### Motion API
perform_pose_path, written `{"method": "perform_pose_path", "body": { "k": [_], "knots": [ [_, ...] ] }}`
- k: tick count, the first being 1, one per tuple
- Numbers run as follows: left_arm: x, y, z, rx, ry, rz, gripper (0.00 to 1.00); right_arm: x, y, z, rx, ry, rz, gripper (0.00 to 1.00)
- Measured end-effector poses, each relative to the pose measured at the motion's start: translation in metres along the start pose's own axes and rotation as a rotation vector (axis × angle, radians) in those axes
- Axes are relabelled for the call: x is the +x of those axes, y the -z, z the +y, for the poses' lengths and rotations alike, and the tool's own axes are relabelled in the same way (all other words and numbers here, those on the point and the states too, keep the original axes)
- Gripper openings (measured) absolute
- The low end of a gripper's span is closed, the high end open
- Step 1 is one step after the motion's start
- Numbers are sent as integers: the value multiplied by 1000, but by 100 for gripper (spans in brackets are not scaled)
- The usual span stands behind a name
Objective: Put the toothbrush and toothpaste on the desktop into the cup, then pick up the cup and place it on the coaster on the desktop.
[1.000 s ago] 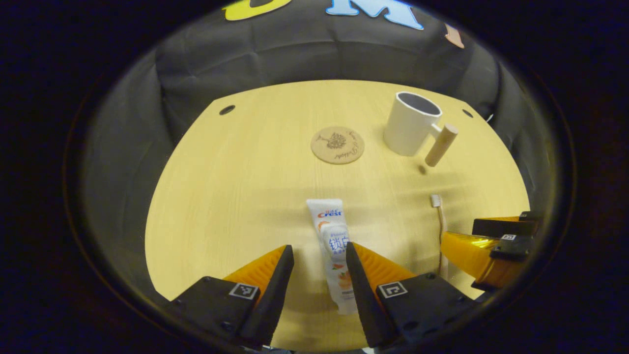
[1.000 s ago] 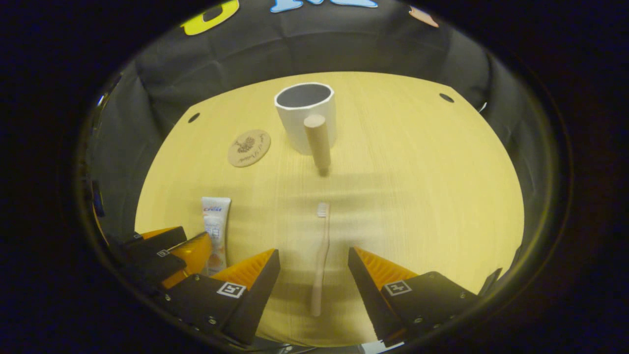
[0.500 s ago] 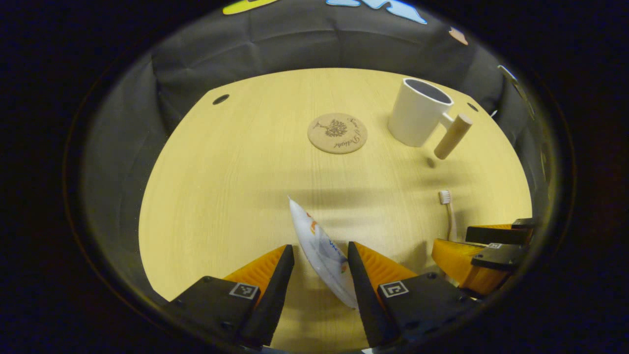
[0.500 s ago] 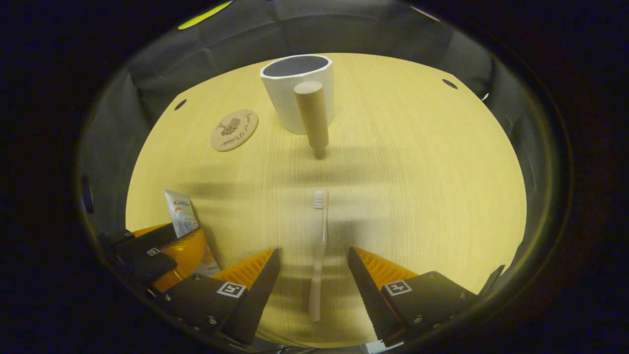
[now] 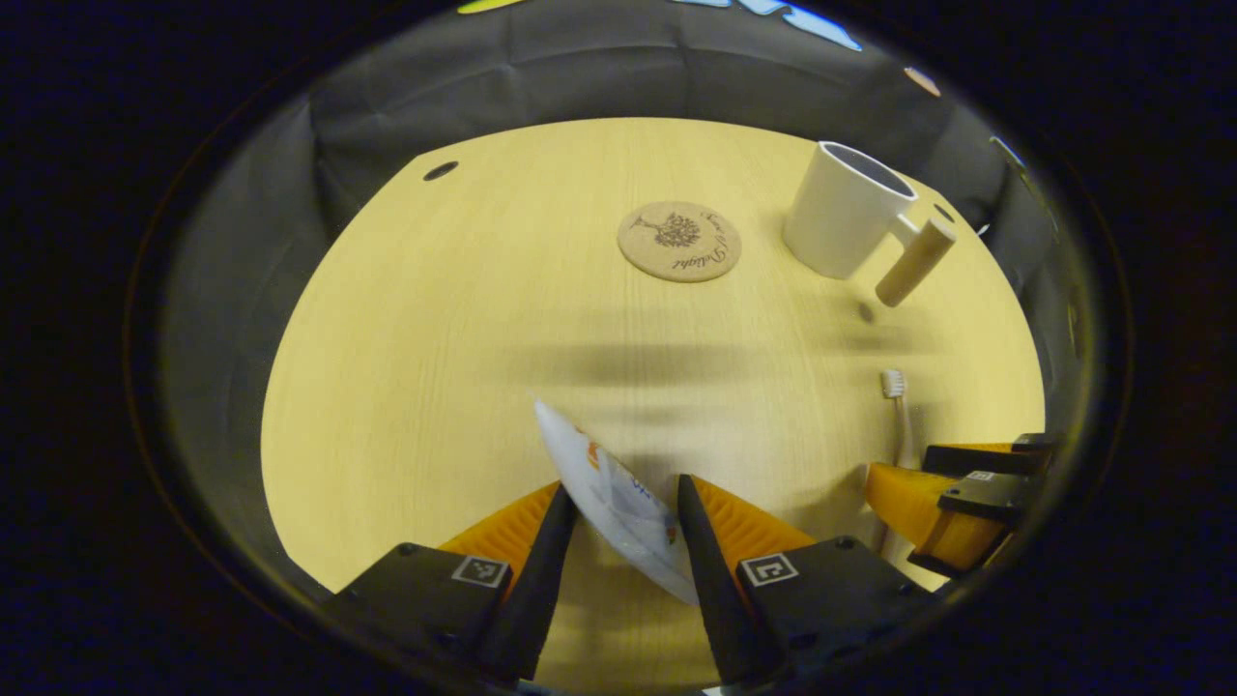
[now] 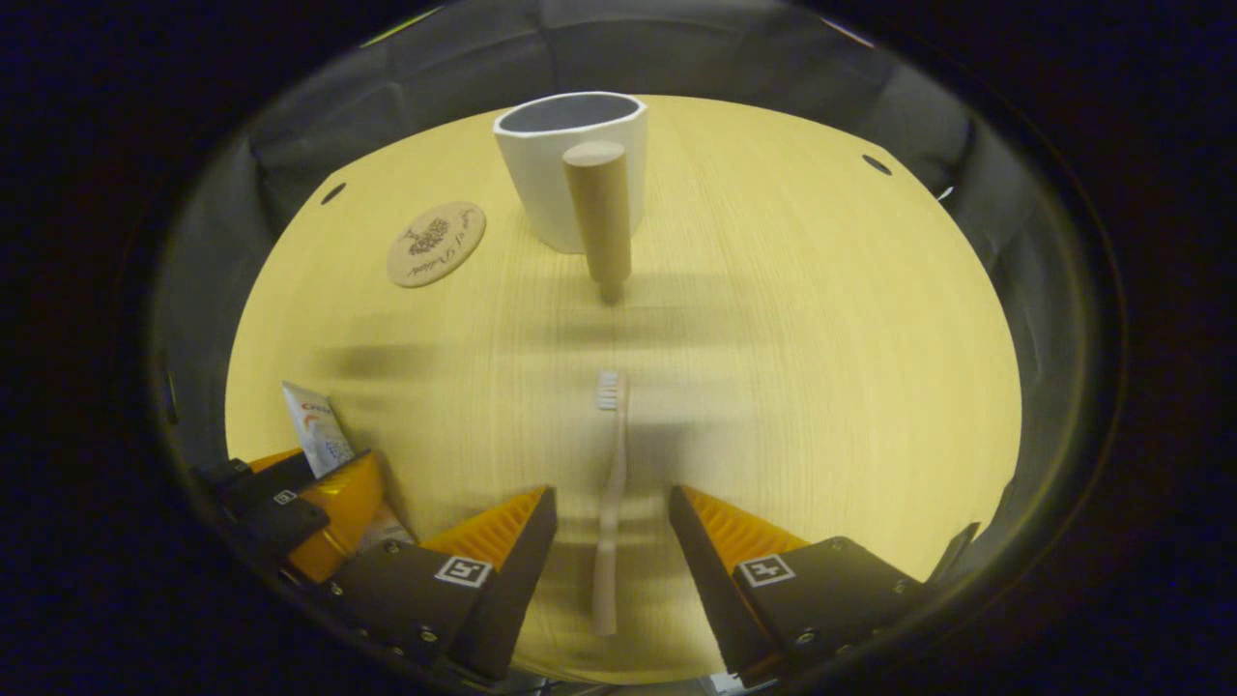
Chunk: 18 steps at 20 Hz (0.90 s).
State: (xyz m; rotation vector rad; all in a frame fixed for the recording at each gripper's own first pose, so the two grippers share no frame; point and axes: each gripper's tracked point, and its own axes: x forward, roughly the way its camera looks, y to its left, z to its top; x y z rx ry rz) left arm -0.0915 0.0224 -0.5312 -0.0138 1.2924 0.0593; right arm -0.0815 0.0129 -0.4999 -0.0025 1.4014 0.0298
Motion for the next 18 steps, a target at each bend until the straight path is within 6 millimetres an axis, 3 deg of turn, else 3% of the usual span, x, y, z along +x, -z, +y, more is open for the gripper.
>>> {"method": "perform_pose_path", "body": {
  "k": [3,5,7,8,9,10,11,12,14,15,16,17,18],
  "knots": [
    [1,0,-3,9,9,5,63,0,5,3,-10,8,19,74],
    [2,0,-5,23,19,14,63,-1,8,4,-15,7,32,69],
    [1,0,-7,30,20,19,47,1,8,4,-15,4,33,69],
    [2,-2,-8,32,20,16,47,0,7,4,-15,1,39,58],
    [2,-2,-8,30,22,18,52,1,9,4,-17,0,47,59],
    [1,-1,-8,34,20,20,41,-2,5,4,-19,3,42,58],
    [1,-1,-7,38,20,25,46,1,8,5,-13,-3,57,58],
    [0,-1,-7,42,20,29,46,-1,6,6,-9,-3,57,37],
    [1,0,-8,43,20,37,45,7,8,3,-5,9,61,39],
    [1,-1,-8,42,20,34,36,0,5,3,5,9,69,26],
    [0,-1,-9,44,20,39,30,0,5,3,8,5,77,23],
    [2,0,-9,48,20,43,35,-2,0,0,18,14,63,23],
    [3,0,-9,51,20,46,35,8,7,2,24,6,98,9]
  ]
}}
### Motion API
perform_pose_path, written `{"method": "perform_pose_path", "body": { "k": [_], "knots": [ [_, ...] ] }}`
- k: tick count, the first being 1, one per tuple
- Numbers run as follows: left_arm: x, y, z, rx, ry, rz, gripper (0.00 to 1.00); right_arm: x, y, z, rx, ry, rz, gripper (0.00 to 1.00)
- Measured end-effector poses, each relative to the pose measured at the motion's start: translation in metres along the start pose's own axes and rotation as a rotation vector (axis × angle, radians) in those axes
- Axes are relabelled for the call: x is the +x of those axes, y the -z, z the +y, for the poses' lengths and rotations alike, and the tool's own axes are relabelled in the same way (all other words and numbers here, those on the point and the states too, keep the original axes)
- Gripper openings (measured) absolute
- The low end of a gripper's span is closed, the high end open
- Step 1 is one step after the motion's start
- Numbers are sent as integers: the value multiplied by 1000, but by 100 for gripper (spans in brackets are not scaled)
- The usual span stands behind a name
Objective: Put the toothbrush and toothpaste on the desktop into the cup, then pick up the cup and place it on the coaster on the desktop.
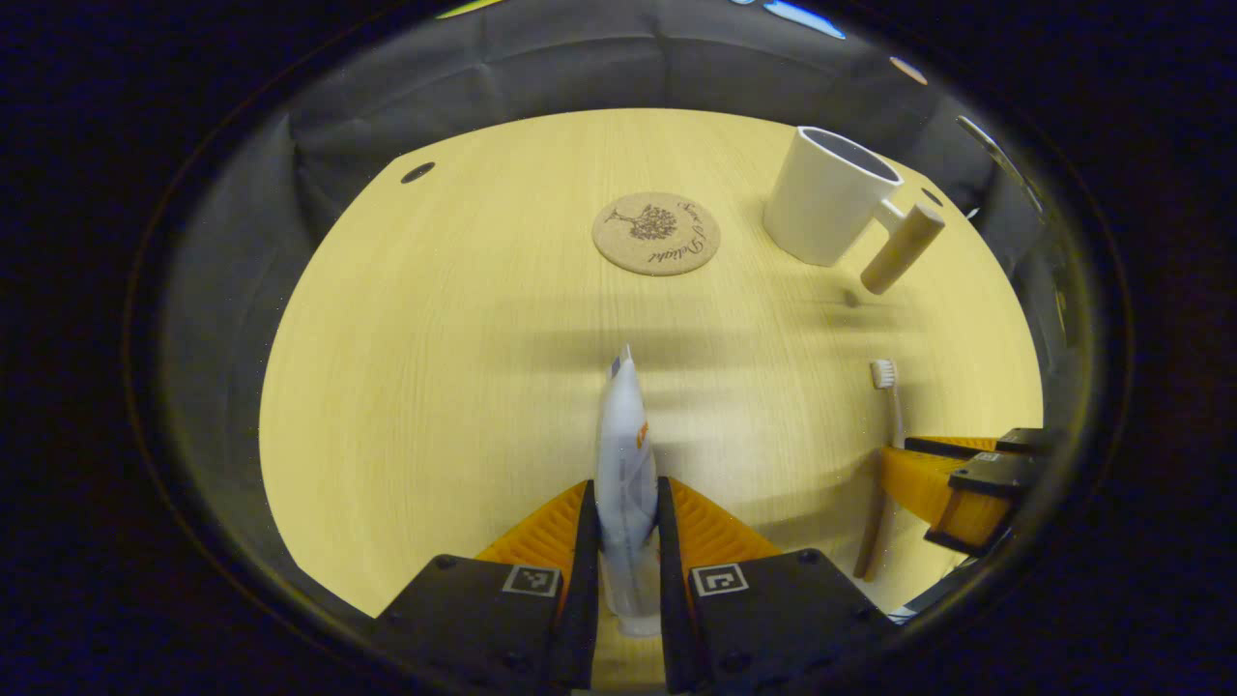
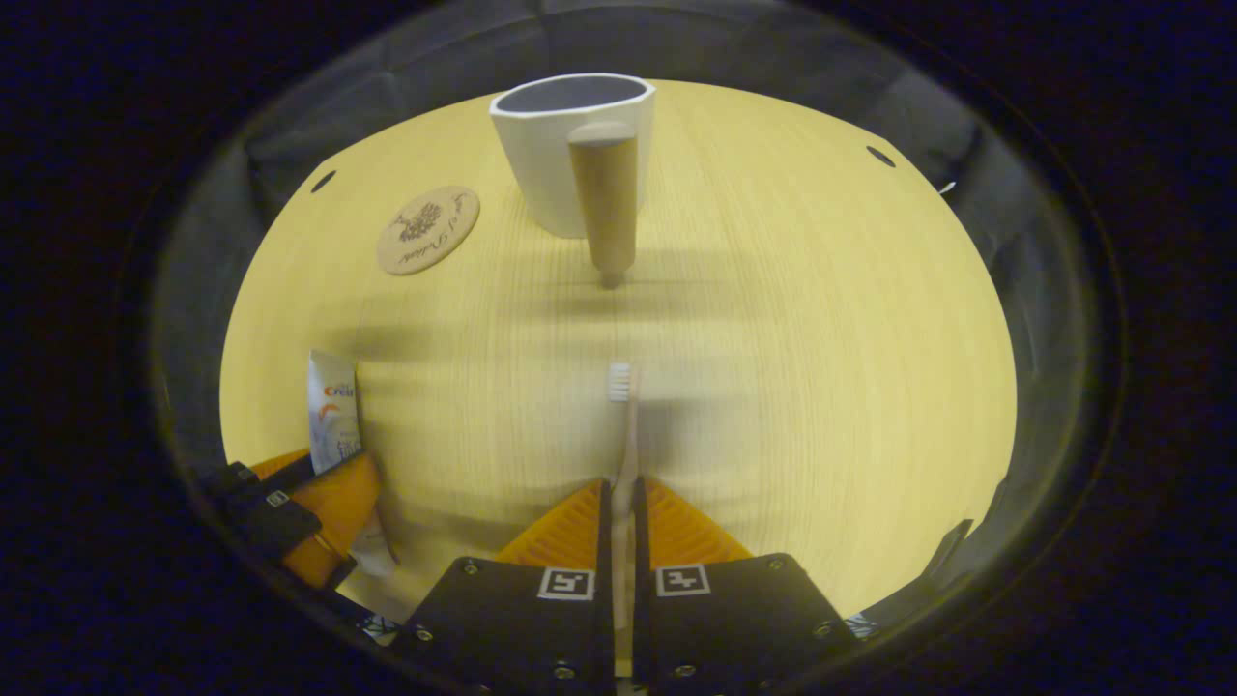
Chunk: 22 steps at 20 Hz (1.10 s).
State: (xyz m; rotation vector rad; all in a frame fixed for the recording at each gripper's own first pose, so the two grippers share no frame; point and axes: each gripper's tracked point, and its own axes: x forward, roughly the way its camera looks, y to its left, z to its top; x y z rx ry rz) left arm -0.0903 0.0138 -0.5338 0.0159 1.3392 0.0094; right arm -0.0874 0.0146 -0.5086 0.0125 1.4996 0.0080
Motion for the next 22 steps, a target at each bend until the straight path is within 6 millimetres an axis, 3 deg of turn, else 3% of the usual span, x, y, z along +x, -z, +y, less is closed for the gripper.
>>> {"method": "perform_pose_path", "body": {
  "k": [1,2,5,6,13,16,17,22],
  "knots": [
    [0,-1,0,2,-5,1,41,-5,-3,0,8,-1,-14,10],
    [-2,0,0,2,-9,11,29,-7,-2,1,10,-3,-3,10],
    [0,-2,0,3,-16,11,28,-8,-4,-1,18,5,-15,4],
    [-1,-1,0,0,-19,15,21,-8,-5,-1,23,4,-16,4],
    [-13,-14,-5,20,-8,-17,21,-20,-12,-2,82,-26,-35,4],
    [-19,-22,-10,8,3,-24,26,-37,-24,-4,118,-44,-70,4],
    [-20,-25,-11,7,6,-30,21,-44,-30,-5,123,-48,-91,4],
    [-30,-41,-14,2,10,-53,21,-84,-62,-7,161,-86,-174,4]
  ]
}}
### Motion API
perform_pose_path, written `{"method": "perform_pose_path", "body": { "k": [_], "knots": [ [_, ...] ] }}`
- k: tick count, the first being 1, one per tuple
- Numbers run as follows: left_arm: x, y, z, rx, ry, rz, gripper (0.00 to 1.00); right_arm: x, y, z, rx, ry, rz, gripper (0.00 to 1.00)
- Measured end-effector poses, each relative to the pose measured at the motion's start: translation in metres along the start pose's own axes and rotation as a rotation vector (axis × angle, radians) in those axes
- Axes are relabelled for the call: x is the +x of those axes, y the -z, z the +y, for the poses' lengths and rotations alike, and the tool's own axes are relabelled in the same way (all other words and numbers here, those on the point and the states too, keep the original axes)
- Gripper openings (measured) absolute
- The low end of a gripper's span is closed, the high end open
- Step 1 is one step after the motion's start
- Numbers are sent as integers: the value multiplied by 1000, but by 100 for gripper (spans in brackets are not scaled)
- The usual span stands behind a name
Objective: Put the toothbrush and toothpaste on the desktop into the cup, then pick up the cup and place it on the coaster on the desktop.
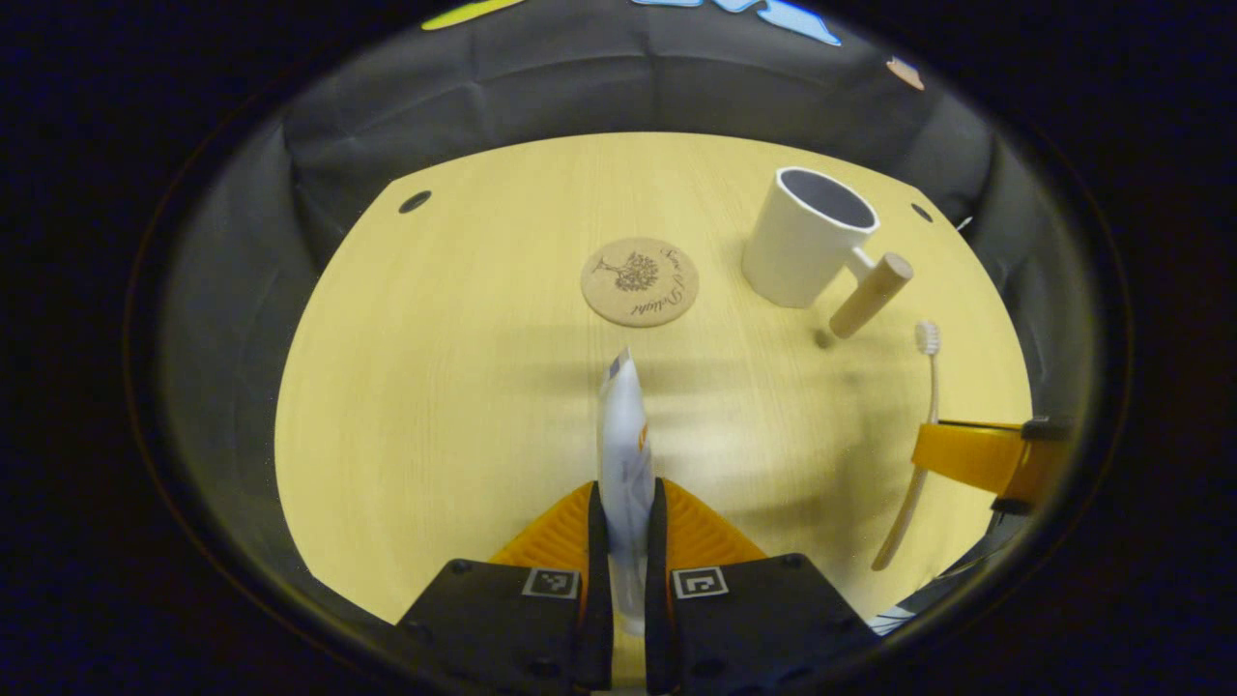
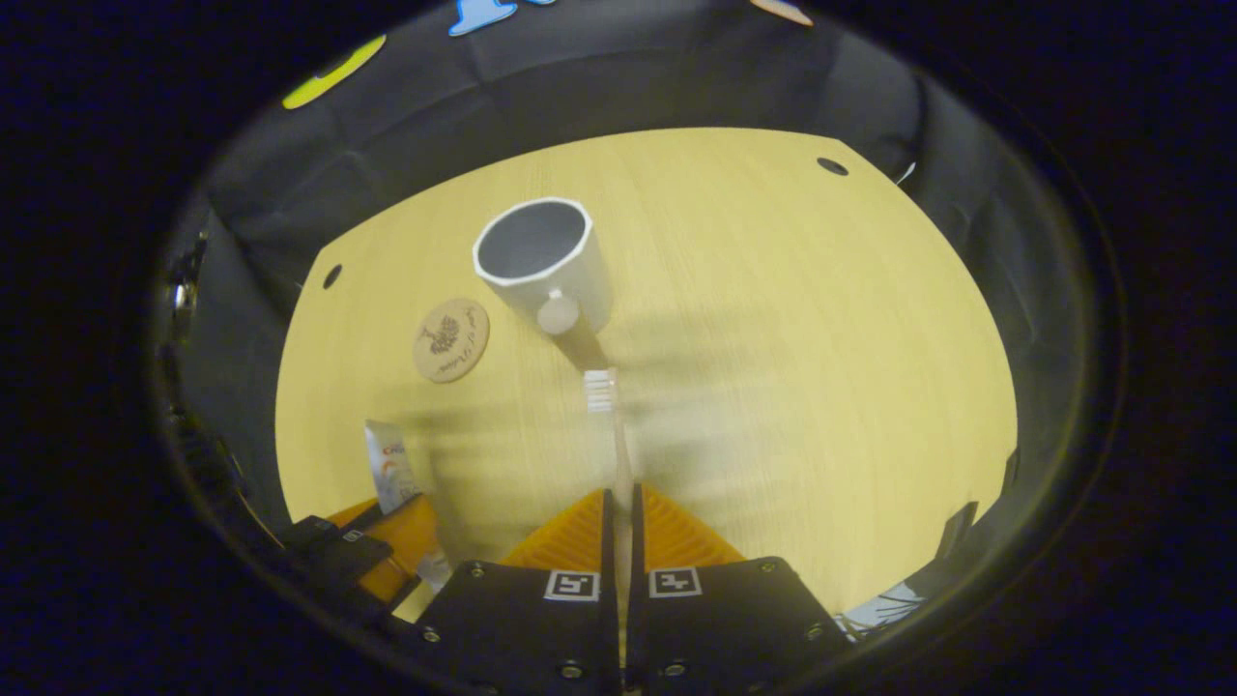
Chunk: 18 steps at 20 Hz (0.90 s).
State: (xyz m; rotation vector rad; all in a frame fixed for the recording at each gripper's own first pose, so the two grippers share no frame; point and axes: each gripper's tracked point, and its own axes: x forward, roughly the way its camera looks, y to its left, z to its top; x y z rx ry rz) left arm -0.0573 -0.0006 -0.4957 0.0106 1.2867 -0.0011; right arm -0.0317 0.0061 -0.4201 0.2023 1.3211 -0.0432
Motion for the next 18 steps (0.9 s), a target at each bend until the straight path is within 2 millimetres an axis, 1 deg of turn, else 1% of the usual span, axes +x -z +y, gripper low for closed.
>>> {"method": "perform_pose_path", "body": {
  "k": [1,2,4,6,11,14,16,18],
  "knots": [
    [-3,-3,1,-3,0,-5,26,-7,-9,3,10,-13,-22,4],
    [-5,-6,2,-7,-1,-10,21,-17,-19,6,20,-30,-44,4],
    [-8,-13,4,-14,-2,-22,21,-38,-45,13,35,-61,-98,4],
    [-10,-18,3,-17,-3,-29,21,-53,-74,18,37,-83,-160,4],
    [-14,-24,6,-22,-7,-36,21,-67,-150,39,1,-114,-304,4],
    [-16,-25,10,-33,-15,-35,20,-73,-187,50,-25,-129,-366,4],
    [-16,-25,13,-38,-22,-34,21,-70,-202,56,-32,-137,-389,4],
    [-19,-24,15,-47,-29,-30,21,-64,-213,64,-26,-155,-397,4]
  ]
}}
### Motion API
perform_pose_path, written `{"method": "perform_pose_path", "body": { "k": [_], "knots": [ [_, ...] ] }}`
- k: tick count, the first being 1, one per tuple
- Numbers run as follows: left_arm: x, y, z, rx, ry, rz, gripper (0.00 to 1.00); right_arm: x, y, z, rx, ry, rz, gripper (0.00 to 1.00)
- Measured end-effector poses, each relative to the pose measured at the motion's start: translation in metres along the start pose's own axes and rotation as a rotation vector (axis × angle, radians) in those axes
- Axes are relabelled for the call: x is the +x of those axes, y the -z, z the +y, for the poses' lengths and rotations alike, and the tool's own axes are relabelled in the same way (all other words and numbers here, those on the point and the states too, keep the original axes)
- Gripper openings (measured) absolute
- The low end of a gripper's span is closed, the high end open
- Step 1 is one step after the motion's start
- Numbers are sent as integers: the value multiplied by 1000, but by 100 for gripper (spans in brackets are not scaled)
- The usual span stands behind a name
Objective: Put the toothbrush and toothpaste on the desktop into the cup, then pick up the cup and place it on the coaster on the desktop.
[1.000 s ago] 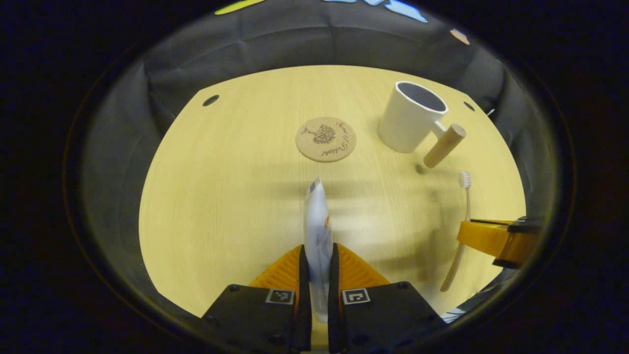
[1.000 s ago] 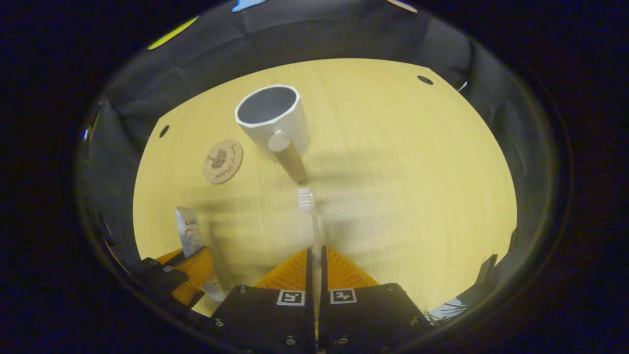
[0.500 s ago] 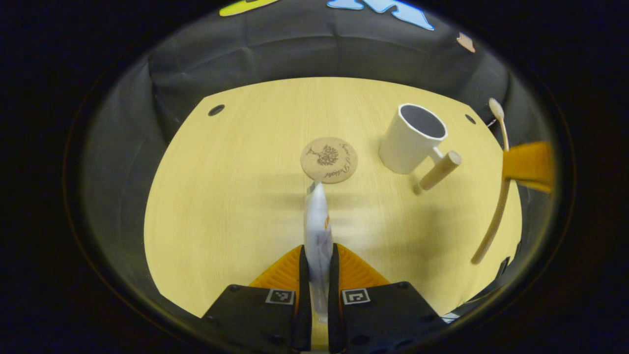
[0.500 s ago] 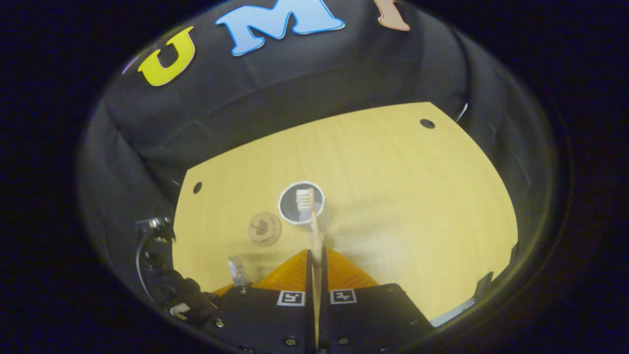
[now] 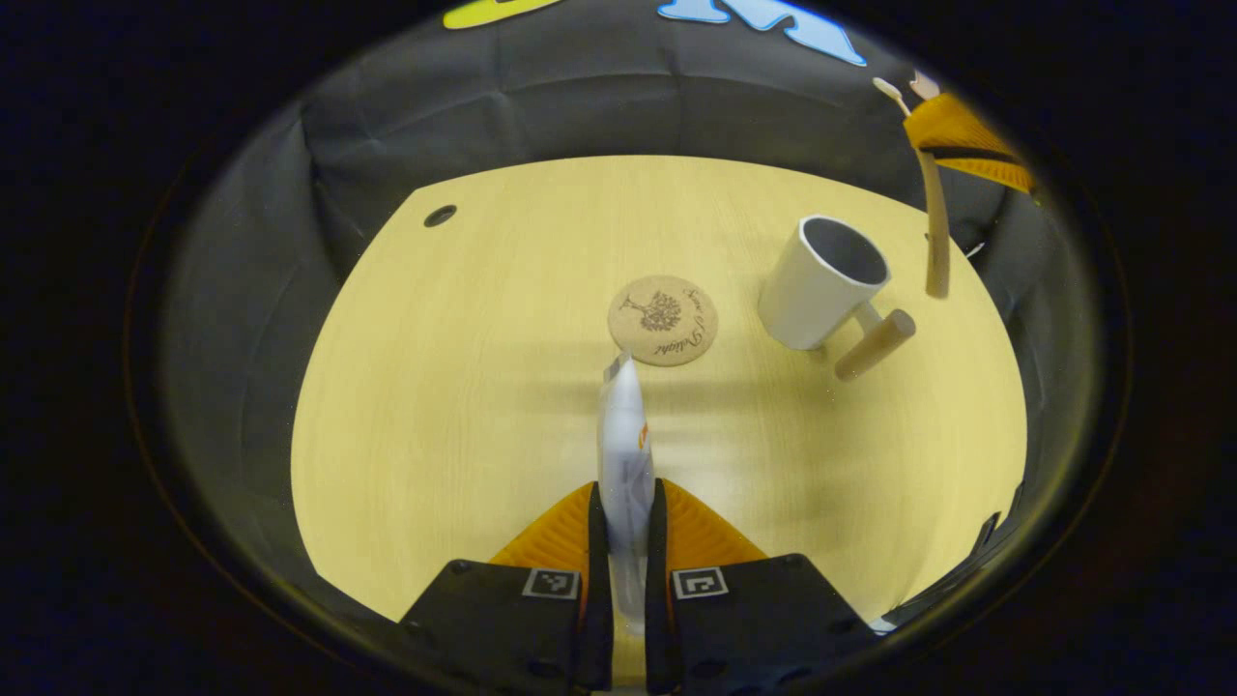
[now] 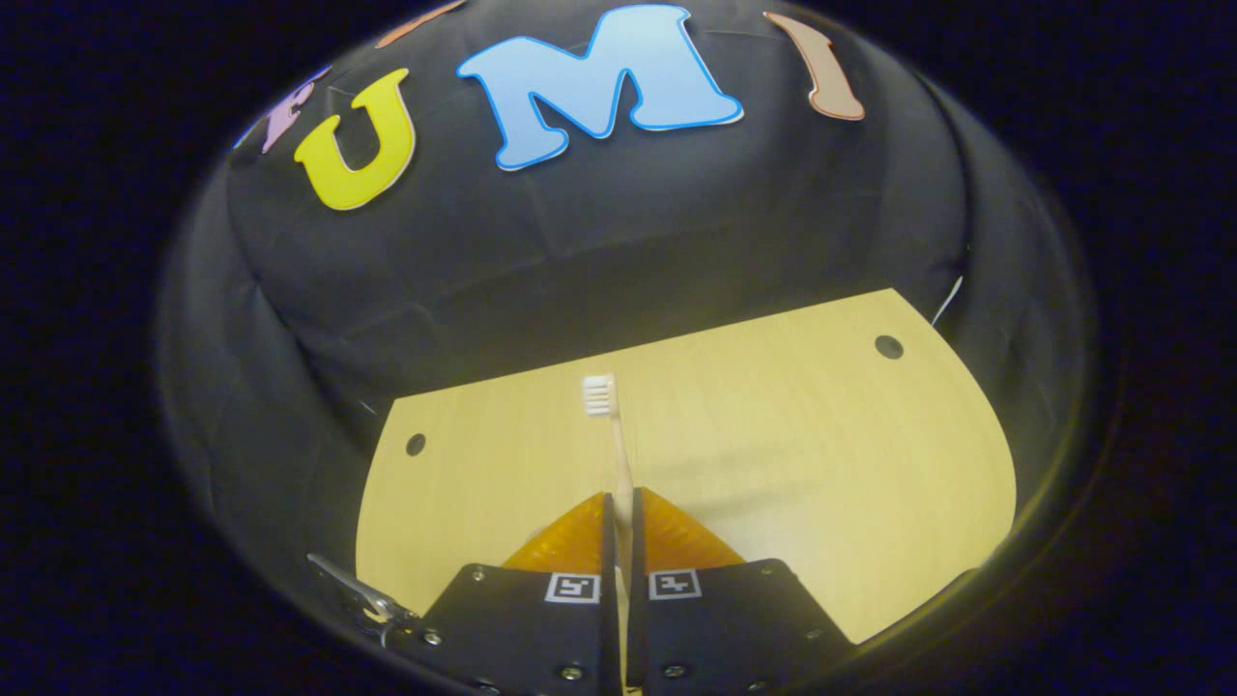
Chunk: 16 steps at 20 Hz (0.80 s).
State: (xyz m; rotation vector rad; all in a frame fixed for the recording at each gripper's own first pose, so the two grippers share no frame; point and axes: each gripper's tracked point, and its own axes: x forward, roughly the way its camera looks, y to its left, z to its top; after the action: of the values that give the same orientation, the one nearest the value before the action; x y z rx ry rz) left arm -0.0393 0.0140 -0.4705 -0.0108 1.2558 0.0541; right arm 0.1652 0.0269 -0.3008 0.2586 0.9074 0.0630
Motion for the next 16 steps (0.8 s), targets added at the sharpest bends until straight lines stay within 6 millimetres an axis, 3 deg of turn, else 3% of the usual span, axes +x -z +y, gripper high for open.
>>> {"method": "perform_pose_path", "body": {
  "k": [8,16],
  "knots": [
    [-2,7,17,-41,-33,19,21,41,-6,-3,-5,-4,-6,4],
    [-6,18,35,-94,-65,36,20,76,13,-4,-38,-11,3,4]
  ]
}}
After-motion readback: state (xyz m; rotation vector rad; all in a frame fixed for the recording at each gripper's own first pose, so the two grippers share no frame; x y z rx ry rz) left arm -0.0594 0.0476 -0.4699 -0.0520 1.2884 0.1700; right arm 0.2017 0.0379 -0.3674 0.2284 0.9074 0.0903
